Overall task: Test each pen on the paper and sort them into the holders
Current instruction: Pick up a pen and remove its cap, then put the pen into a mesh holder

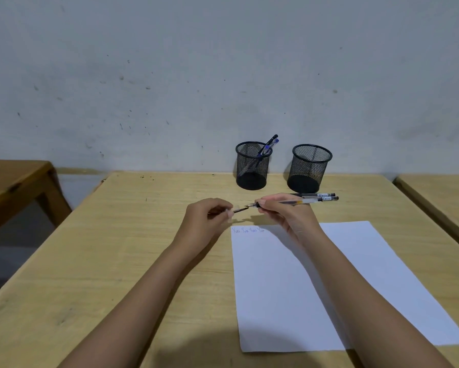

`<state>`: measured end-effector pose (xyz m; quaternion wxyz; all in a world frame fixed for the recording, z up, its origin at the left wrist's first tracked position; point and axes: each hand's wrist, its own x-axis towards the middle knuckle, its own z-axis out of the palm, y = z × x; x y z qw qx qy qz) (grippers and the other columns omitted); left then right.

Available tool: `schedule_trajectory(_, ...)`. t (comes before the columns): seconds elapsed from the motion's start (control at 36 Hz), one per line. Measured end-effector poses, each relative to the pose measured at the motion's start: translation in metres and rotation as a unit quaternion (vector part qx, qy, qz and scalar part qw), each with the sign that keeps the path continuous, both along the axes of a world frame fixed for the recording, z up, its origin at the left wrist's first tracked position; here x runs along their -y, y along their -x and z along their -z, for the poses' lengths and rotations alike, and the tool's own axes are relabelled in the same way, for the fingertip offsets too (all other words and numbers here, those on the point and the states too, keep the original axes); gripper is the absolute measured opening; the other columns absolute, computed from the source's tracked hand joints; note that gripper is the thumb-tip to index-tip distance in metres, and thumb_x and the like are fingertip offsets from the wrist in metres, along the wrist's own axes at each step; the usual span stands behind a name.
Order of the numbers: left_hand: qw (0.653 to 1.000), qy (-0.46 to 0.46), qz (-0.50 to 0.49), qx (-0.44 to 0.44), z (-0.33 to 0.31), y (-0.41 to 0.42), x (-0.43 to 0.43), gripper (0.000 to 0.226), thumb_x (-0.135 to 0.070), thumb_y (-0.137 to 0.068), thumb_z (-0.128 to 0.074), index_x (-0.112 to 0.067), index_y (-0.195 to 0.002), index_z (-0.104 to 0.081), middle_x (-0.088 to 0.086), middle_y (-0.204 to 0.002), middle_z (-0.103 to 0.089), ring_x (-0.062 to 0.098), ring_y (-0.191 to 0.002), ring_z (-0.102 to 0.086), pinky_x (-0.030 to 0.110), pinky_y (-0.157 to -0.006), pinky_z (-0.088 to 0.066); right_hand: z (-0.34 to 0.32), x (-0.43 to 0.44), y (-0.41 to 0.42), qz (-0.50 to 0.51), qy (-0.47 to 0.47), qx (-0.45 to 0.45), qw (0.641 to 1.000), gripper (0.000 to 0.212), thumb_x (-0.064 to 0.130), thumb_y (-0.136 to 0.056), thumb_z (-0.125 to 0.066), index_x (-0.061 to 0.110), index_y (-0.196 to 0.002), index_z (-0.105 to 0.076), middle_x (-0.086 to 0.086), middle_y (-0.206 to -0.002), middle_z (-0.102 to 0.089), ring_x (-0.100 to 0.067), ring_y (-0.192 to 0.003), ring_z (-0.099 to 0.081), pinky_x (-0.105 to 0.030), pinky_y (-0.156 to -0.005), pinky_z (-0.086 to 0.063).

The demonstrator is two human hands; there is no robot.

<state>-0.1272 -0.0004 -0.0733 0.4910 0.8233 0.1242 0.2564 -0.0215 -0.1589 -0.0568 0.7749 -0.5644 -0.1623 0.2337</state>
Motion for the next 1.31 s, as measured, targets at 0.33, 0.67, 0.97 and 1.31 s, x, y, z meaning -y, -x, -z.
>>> schedule_trajectory(0.33,0.996,0.089,0.028,0.018,-0.014,0.004,0.008,0.013,-0.011,-0.08,-0.071,-0.023,-0.082,-0.072,0.0,-0.085,-0.072,0.0,-0.075,-0.063,0.013,-0.068,-0.048,-0.012,0.008,0.004,-0.028,-0.003,0.028,0.999,0.004,-0.003,-0.075,-0.068,-0.004,-0.079,-0.068,-0.007,-0.073,-0.071,-0.009,-0.062,-0.065,-0.013,-0.058,-0.049)
schedule_trajectory(0.67,0.995,0.064,0.079,0.004,-0.022,-0.002,0.013,0.011,-0.007,-0.079,-0.071,-0.011,-0.089,-0.073,0.0,-0.084,-0.071,0.004,-0.077,-0.064,0.013,-0.072,-0.048,-0.015,0.01,0.007,-0.055,-0.001,0.054,0.997,0.013,-0.005,-0.073,-0.068,-0.01,-0.085,-0.066,-0.007,-0.074,-0.072,-0.009,-0.066,-0.066,-0.015,-0.062,-0.05)
schedule_trajectory(0.97,0.99,0.09,0.105,0.038,-0.027,-0.008,0.013,0.012,-0.003,-0.079,-0.069,-0.006,-0.09,-0.072,0.011,-0.09,-0.072,0.012,-0.08,-0.065,0.02,-0.077,-0.052,-0.016,0.012,0.007,-0.07,-0.025,0.061,0.995,0.01,0.001,-0.071,-0.07,-0.001,-0.08,-0.068,-0.008,-0.08,-0.073,-0.01,-0.07,-0.066,-0.016,-0.065,-0.051)
schedule_trajectory(1.31,0.988,0.05,0.147,0.009,-0.061,-0.032,-0.003,0.01,-0.005,-0.078,-0.071,-0.014,-0.083,-0.073,-0.001,-0.071,-0.07,0.008,-0.071,-0.063,0.019,-0.074,-0.048,-0.037,0.055,-0.023,0.003,0.02,0.126,0.992,0.008,0.0,-0.067,-0.072,0.008,-0.069,-0.07,0.001,-0.062,-0.069,-0.007,-0.058,-0.063,-0.013,-0.061,-0.05)
